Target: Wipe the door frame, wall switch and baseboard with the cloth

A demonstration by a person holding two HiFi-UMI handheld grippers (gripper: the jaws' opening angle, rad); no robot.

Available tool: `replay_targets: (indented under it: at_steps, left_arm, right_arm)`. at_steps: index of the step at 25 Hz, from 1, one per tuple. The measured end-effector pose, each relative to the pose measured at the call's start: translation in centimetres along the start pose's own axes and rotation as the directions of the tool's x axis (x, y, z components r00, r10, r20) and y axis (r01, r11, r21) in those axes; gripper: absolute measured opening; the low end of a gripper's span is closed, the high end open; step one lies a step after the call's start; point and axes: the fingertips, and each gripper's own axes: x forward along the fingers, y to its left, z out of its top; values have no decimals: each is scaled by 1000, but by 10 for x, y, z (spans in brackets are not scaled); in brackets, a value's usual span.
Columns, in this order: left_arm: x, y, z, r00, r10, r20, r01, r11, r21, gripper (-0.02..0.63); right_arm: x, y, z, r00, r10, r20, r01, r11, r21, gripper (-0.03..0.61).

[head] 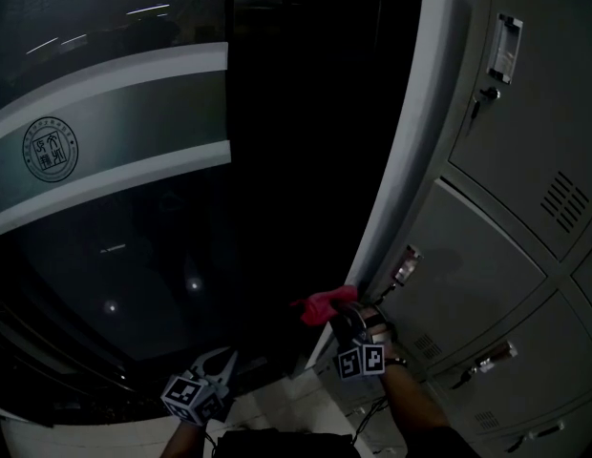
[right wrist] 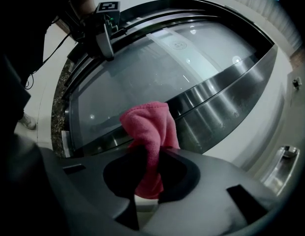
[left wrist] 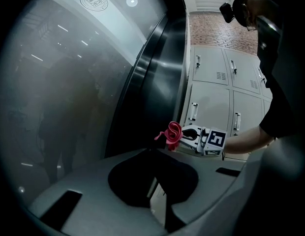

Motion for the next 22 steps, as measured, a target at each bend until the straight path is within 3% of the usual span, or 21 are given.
replay_targets:
  at_steps: [22]
  left_arm:
    - [-6, 8, -6, 999, 23, -34, -23, 1000, 6, -6]
  right_arm:
    - [11, 53, -15, 993, 106, -46, -105, 994, 24, 55]
